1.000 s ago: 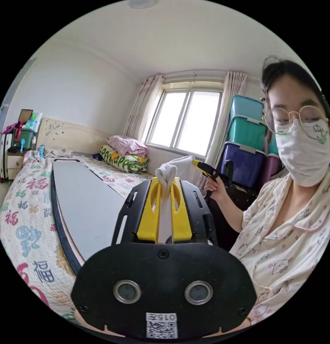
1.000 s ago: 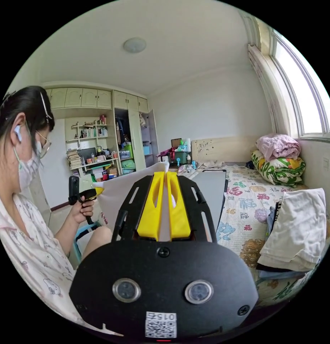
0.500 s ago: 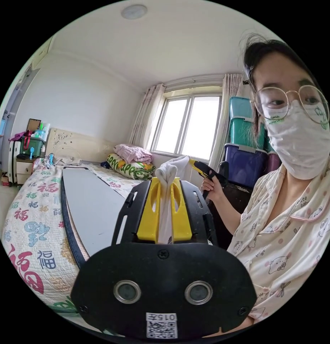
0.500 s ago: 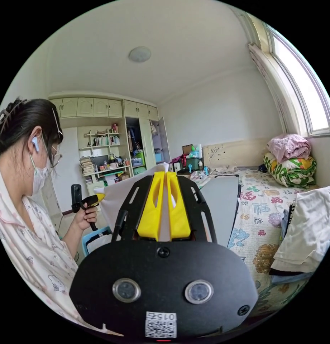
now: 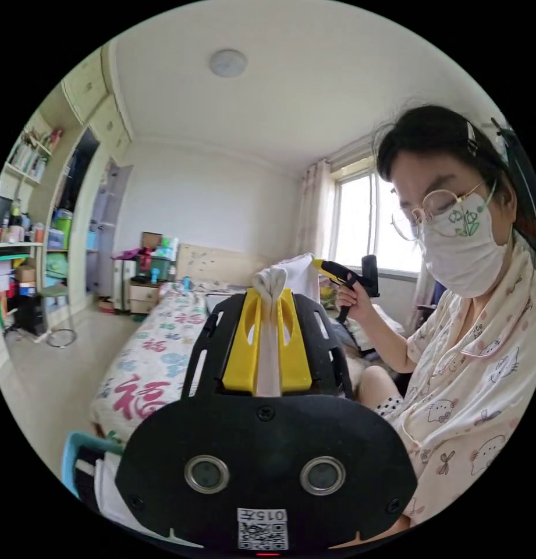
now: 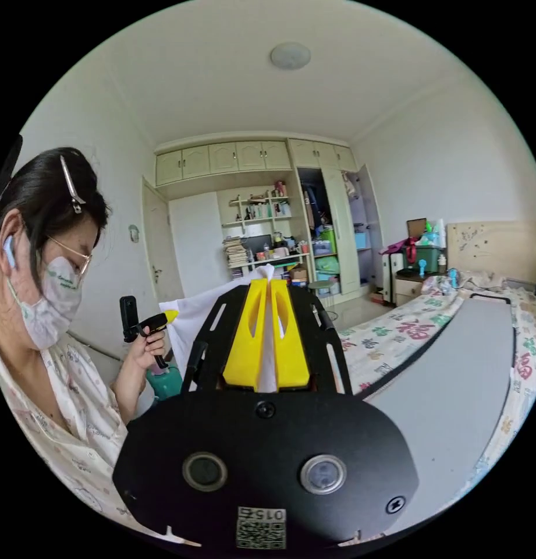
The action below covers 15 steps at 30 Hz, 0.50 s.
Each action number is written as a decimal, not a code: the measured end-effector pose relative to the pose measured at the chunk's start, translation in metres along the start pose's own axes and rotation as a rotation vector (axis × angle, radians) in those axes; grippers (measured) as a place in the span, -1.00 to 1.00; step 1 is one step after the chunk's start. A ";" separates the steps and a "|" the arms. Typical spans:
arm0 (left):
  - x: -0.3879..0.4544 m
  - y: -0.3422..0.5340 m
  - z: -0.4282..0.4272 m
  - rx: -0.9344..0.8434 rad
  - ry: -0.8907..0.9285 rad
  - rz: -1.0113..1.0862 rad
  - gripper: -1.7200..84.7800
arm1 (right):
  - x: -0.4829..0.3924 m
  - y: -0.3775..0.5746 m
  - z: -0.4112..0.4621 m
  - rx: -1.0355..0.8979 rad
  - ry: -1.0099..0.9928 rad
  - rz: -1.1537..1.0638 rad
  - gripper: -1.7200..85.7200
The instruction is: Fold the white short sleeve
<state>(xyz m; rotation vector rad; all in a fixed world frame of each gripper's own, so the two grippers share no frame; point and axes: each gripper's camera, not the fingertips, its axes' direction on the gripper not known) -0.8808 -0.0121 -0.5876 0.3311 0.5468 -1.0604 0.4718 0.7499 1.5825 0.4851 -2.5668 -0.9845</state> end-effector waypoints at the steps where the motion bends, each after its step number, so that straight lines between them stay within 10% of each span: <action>1: 0.000 -0.005 -0.033 -0.001 -0.075 -0.003 -0.87 | 0.006 0.001 0.031 -0.009 -0.062 0.005 -0.96; 15: -0.004 0.123 -0.233 -0.085 -0.354 -0.202 -0.87 | 0.022 0.156 0.316 -0.390 -0.386 0.195 -0.97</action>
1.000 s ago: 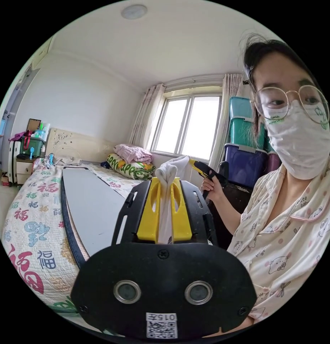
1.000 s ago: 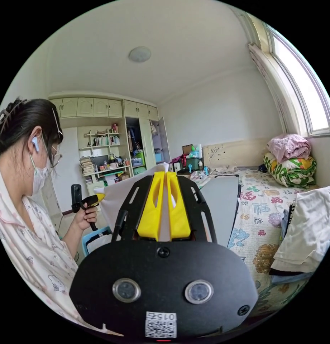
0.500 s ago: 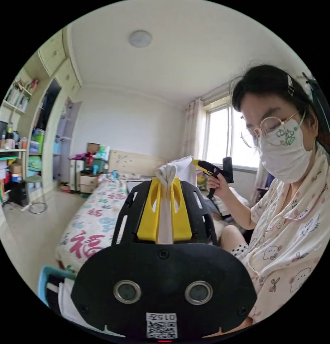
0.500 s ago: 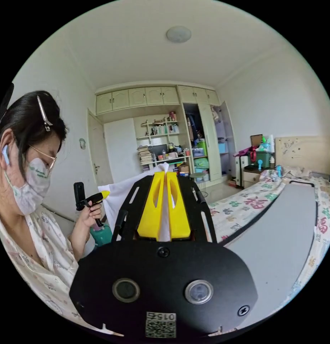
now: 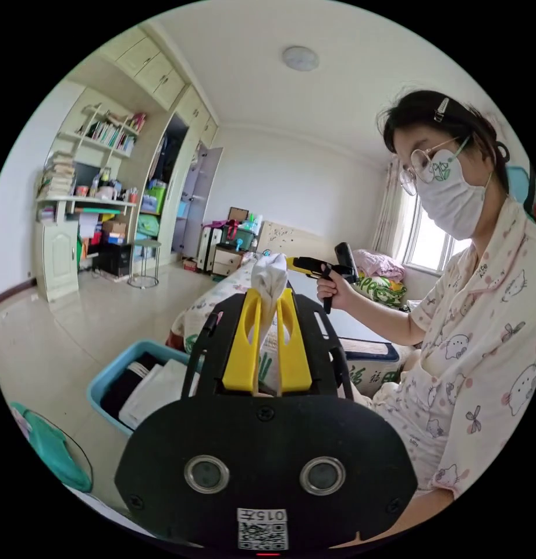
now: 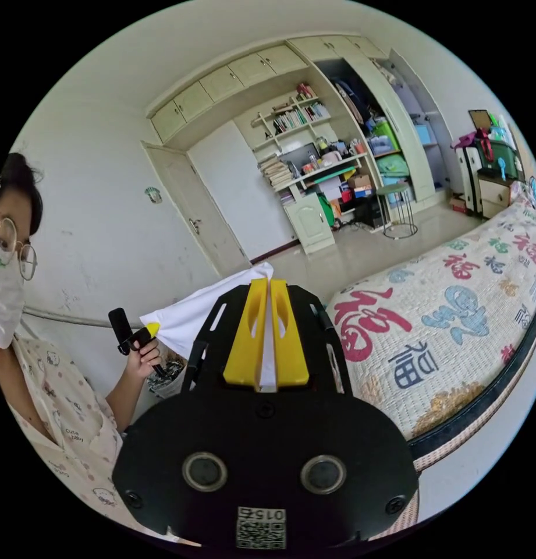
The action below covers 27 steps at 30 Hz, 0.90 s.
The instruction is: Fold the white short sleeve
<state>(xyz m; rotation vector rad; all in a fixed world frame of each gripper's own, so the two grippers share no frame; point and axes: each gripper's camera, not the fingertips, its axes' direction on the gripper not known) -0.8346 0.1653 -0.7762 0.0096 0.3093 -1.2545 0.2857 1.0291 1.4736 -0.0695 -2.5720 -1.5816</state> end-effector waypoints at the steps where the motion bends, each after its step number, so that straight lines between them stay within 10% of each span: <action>1: -0.008 0.013 -0.003 -0.010 0.000 -0.030 -0.87 | 0.006 0.007 0.015 -0.026 -0.002 0.013 -0.97; 9: -0.072 0.066 0.007 -0.075 -0.081 -0.177 -0.86 | 0.031 -0.001 0.138 -0.193 0.033 0.084 -0.96; 15: -0.146 0.125 0.048 -0.111 -0.561 -0.350 -0.76 | 0.036 -0.046 0.289 -0.273 0.314 0.068 -0.95; 27: -0.092 0.217 0.237 -0.600 -0.429 -0.349 -0.75 | -0.185 -0.113 0.024 0.411 0.188 -0.005 -0.97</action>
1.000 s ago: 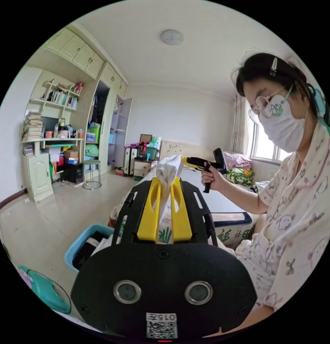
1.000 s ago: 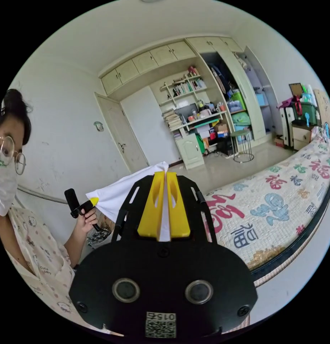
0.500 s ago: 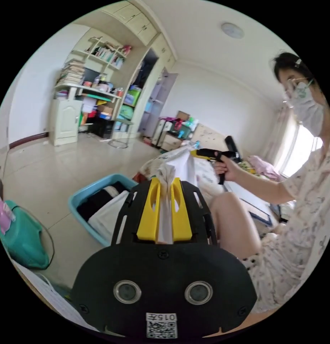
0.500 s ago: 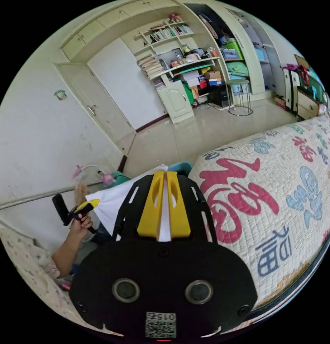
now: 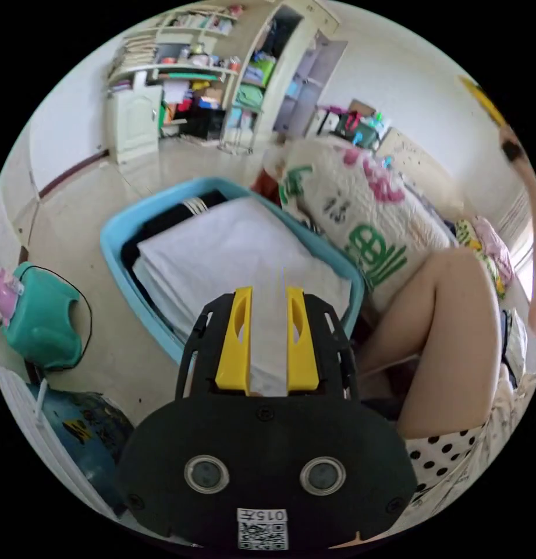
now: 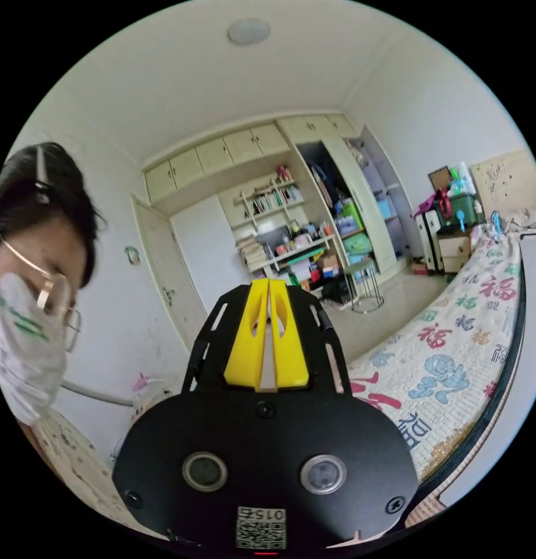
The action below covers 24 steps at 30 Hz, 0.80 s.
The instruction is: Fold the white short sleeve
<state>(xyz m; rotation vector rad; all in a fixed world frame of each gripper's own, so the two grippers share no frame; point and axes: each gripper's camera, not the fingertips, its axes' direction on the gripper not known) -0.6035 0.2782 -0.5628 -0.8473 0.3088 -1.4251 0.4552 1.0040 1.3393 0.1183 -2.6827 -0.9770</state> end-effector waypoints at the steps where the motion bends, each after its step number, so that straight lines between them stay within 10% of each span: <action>1: 0.012 0.006 0.023 -0.085 -0.011 0.015 -0.75 | -0.025 -0.017 -0.034 0.075 -0.015 -0.015 -0.97; 14: 0.059 0.023 0.087 -0.361 -0.044 -0.054 -0.77 | -0.202 -0.114 -0.244 0.651 -0.068 -0.161 -0.97; 24: 0.122 -0.041 0.028 -0.112 0.071 -0.067 -0.77 | -0.308 -0.181 -0.362 0.923 0.318 -0.620 -0.97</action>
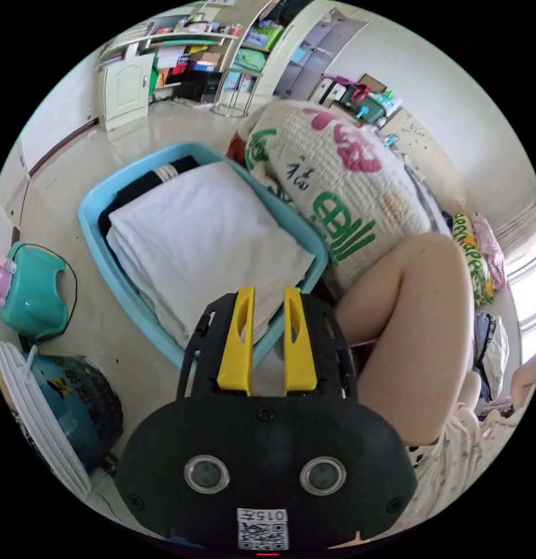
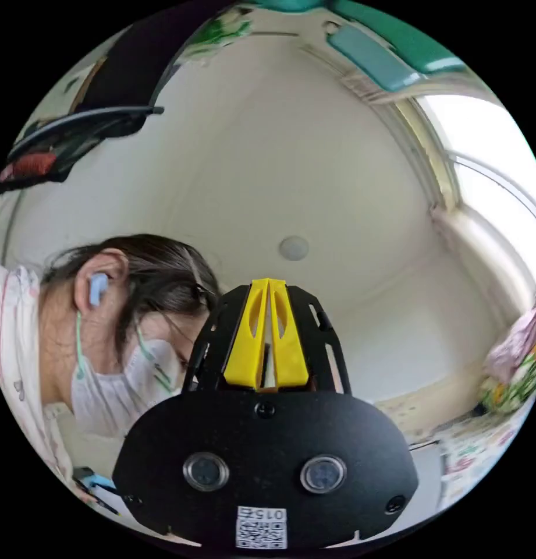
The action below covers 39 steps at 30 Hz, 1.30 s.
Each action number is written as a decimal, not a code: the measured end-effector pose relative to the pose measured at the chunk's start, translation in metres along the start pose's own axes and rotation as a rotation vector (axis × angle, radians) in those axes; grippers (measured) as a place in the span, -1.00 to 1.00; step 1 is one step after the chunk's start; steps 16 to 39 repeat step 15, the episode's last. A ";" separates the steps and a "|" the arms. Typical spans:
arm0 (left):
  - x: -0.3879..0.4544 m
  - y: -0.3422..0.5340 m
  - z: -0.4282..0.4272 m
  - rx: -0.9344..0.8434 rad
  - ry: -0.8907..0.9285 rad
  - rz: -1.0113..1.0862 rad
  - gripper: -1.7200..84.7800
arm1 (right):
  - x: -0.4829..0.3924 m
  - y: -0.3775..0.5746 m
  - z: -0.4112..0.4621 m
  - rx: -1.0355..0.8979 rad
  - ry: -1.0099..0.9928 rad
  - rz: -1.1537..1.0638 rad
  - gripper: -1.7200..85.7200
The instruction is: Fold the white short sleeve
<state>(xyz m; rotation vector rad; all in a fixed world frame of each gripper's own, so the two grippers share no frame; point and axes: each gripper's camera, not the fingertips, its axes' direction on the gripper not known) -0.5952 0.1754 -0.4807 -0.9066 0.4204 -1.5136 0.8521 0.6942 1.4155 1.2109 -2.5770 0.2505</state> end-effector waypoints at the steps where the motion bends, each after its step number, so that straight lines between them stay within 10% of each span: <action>1: 0.014 -0.011 -0.011 0.046 0.023 0.017 -0.78 | 0.004 -0.019 0.004 -0.031 0.121 -0.106 -0.97; 7: 0.102 -0.059 -0.056 0.294 0.108 0.180 -0.82 | 0.145 -0.040 0.064 -0.439 0.745 -0.396 -0.91; 15: 0.296 -0.118 -0.064 0.451 0.330 0.517 -0.82 | 0.449 0.070 0.117 -1.133 1.172 -0.133 -0.74; 39: 0.296 -0.118 -0.064 0.451 0.330 0.517 -0.82 | 0.449 0.070 0.117 -1.133 1.172 -0.133 -0.74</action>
